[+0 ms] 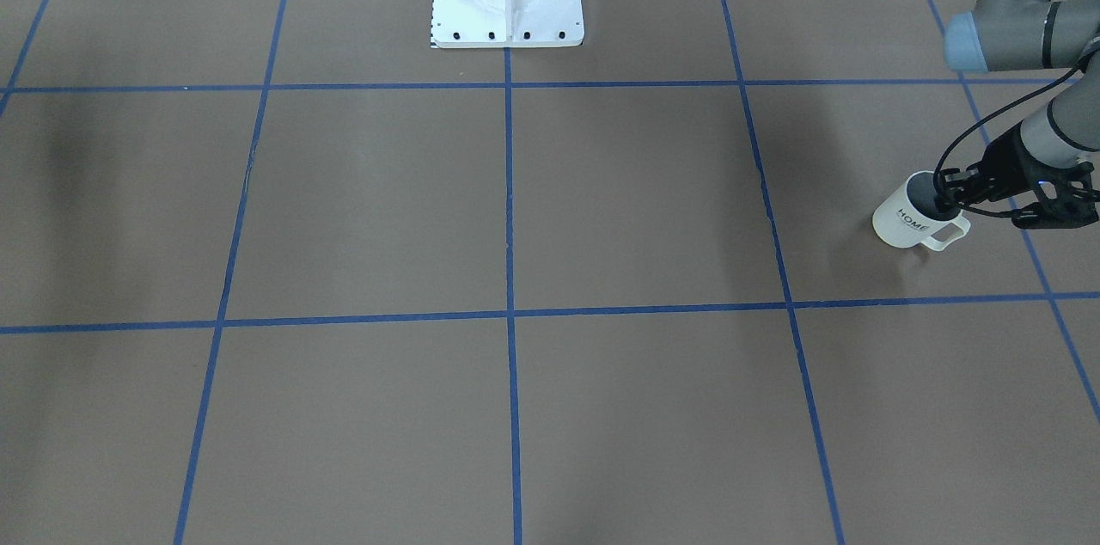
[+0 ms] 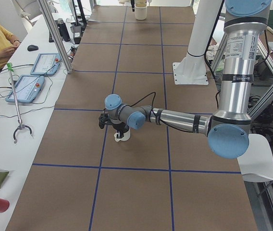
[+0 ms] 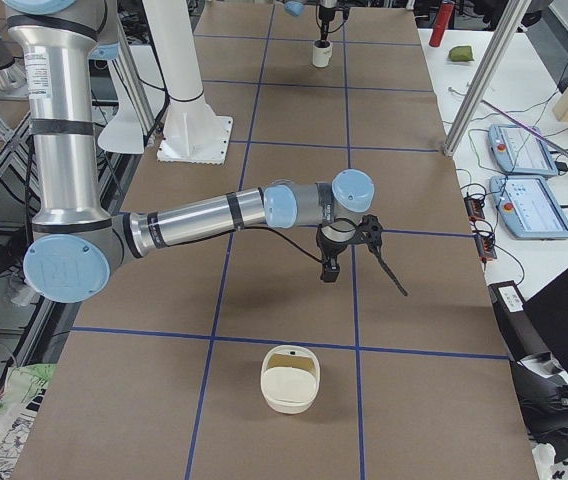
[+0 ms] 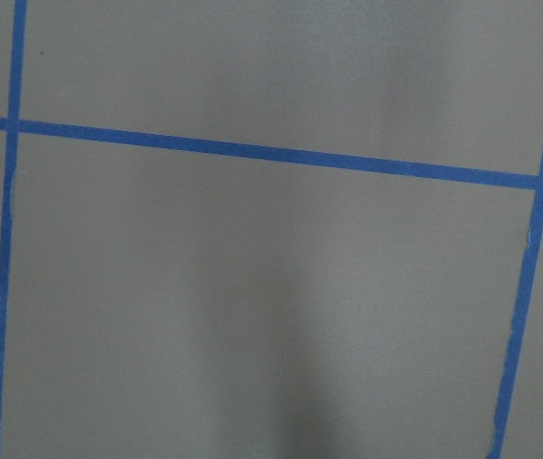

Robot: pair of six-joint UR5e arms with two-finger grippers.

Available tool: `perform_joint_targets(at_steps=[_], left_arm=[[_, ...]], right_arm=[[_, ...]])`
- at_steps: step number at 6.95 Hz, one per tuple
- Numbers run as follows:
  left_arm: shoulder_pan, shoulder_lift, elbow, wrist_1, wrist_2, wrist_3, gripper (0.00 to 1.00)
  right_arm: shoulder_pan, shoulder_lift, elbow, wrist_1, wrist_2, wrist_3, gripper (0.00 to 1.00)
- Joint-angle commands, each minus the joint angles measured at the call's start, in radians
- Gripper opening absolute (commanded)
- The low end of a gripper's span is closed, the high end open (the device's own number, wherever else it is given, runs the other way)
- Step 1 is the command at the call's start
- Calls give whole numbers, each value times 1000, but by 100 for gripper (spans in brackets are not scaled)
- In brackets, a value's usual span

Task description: Left arm hands cup to right arm to dump lemon

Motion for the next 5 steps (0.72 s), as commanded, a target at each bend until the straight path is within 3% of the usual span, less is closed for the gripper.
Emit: perform_joint_targets(at_steps=[1, 2, 3, 5], left_arm=[[-3, -6, -152, 146, -14, 1, 0], [-4, -83, -282, 375, -11, -1, 0], [-3, -172, -347, 538, -16, -4, 0], [57, -353, -352, 603, -13, -251, 0]], right_arm=[[-11, 5, 2, 0, 1, 3, 100], [-11, 11, 5, 0, 1, 4, 100], [-29, 28, 2, 0, -1, 4, 100], [-86, 119, 10, 2, -1, 9, 98]])
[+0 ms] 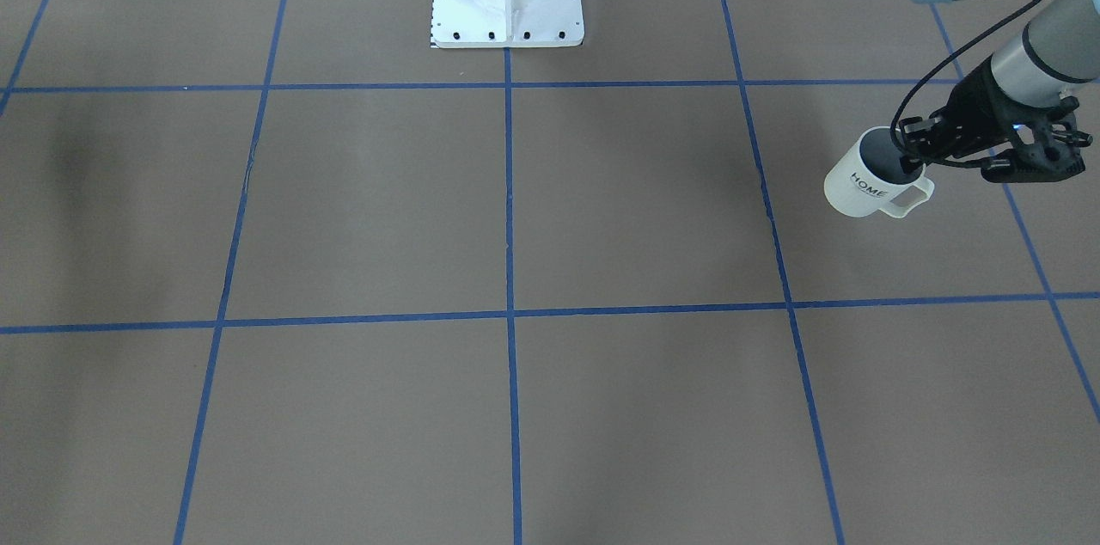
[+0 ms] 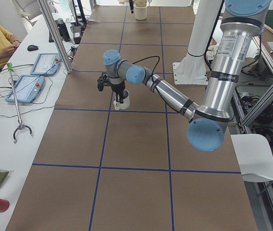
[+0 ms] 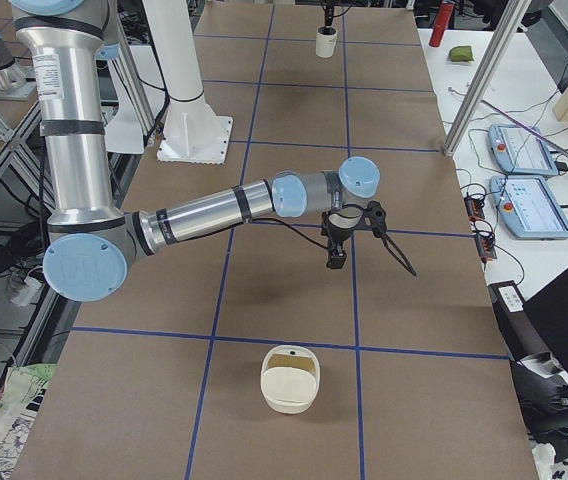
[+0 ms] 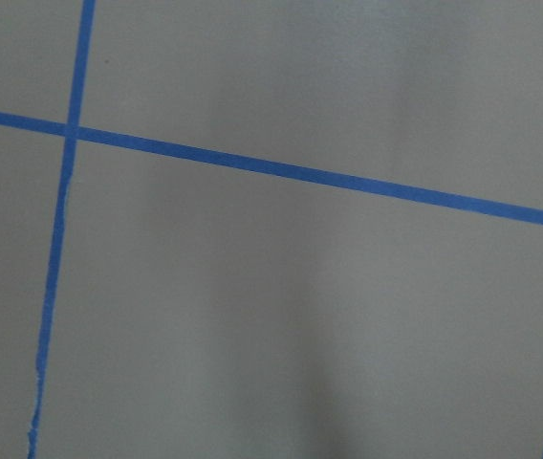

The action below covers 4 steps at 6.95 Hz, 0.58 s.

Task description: Left arm hands cup to right arm to dump lemon

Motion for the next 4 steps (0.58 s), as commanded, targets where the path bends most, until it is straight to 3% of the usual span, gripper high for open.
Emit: perform_joint_targets(at_steps=[1, 2, 4], left_arm=[[112, -209, -2, 55, 6, -251, 0], [148, -312, 53, 55, 6, -382, 0], [191, -531, 253, 55, 3, -535, 0]], right_arm=[[-43, 98, 13, 22, -3, 8, 98], [-69, 115, 12, 127, -18, 72, 98], [-211, 116, 9, 516, -273, 414, 98]])
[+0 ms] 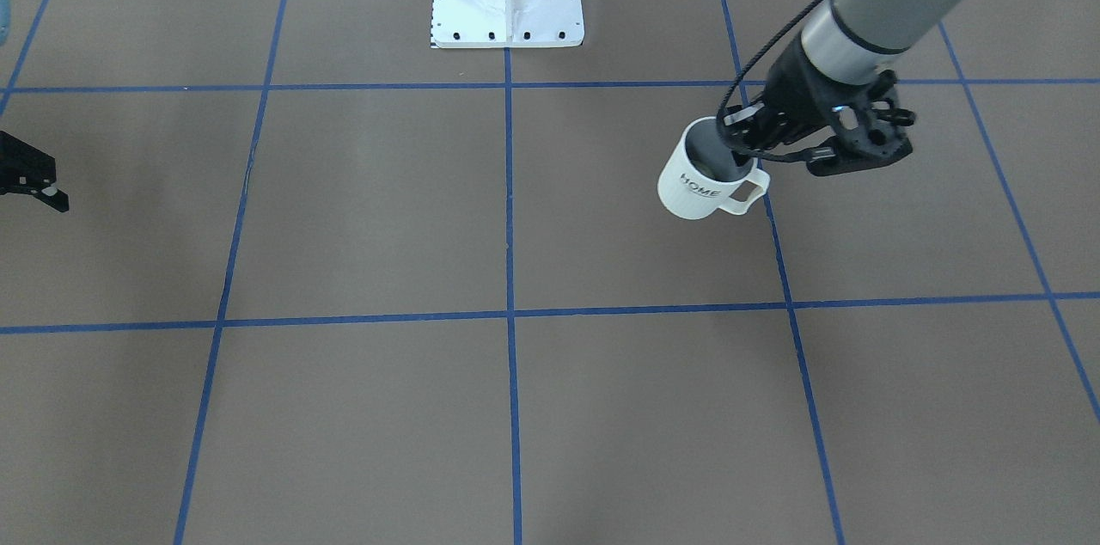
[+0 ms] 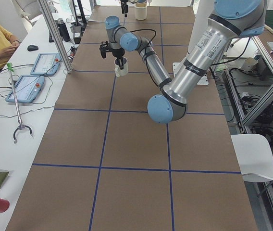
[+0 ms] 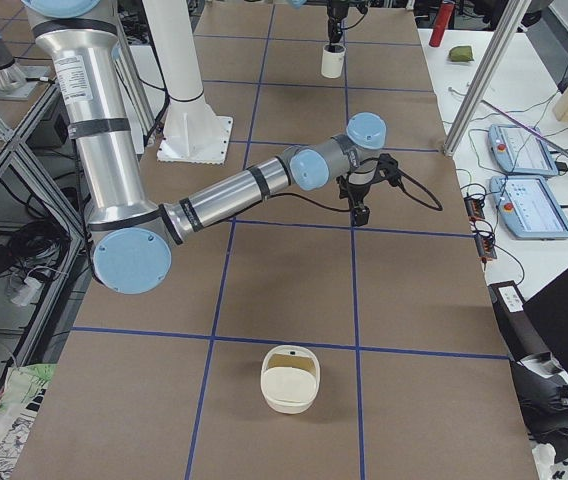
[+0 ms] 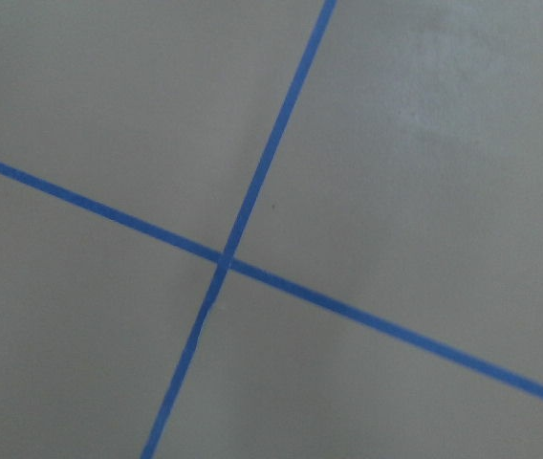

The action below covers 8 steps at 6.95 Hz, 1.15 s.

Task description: Left arm hands cup to right arm to dump lemon

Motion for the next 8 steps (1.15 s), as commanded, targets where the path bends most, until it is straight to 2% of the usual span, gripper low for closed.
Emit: perform_joint_targets(at_steps=[1, 2, 3, 4, 5, 6, 7, 8], left_arm=[[27, -228, 220, -1, -7, -137, 0], [50, -310, 322, -4, -7, -161, 0], [52, -381, 392, -4, -8, -187, 0], [52, -402, 396, -5, -10, -204, 0], [52, -415, 416, -10, -10, -208, 0], [52, -443, 457, -10, -11, -220, 0], [50, -452, 465, -10, -13, -275, 0], [50, -460, 467, -12, -13, -303, 0]], right_arm=[[-197, 10, 1, 376, -300, 374, 98], [-292, 22, 1, 457, -429, 429, 98], [-355, 66, -4, 502, -497, 429, 98], [-394, 99, -1, 507, -558, 431, 98], [-450, 110, 8, 510, -658, 429, 98], [-550, 120, 10, 554, -820, 429, 98], [-660, 122, 13, 607, -1022, 429, 98], [-739, 134, 11, 632, -1133, 431, 98]])
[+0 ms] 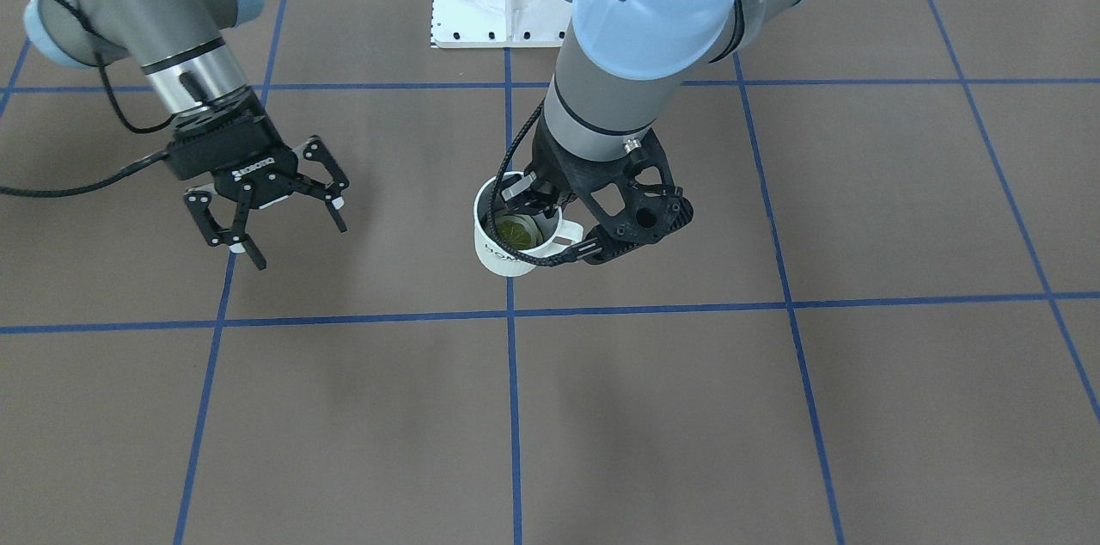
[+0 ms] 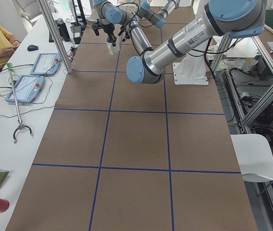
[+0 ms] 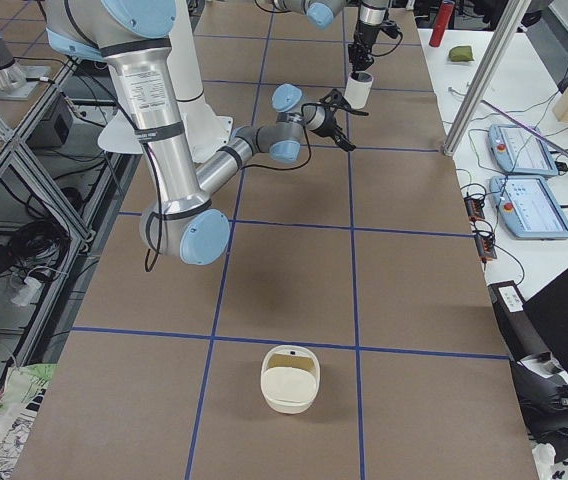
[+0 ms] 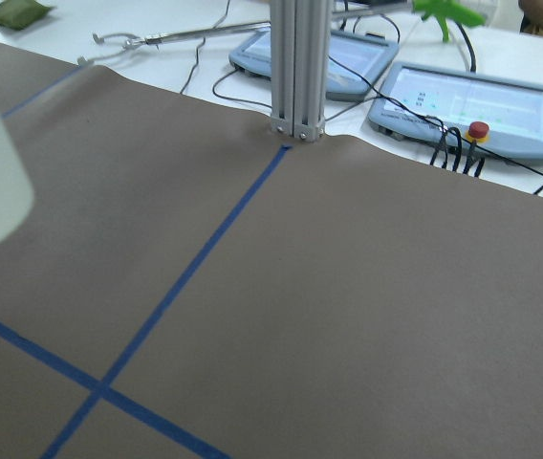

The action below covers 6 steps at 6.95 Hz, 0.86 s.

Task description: Left arm hands cup to right arm to dump lemon

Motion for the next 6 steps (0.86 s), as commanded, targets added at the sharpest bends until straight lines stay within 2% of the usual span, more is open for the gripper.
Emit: perform_joint_targets(at_steps=[1, 3, 4, 6], left_arm=[[-2, -14, 9, -12, -2, -108, 0], [1, -40, 6, -12, -15, -155, 0], [2, -38, -5, -12, -15, -129, 0], [4, -28, -57, -4, -13, -16, 0]], right_arm=[[-164, 24, -1, 50, -240, 1, 98], [-259, 62, -6, 61, -410, 1, 99], [-284, 62, -18, 138, -419, -2, 99], [-286, 58, -35, 187, -425, -11, 99]])
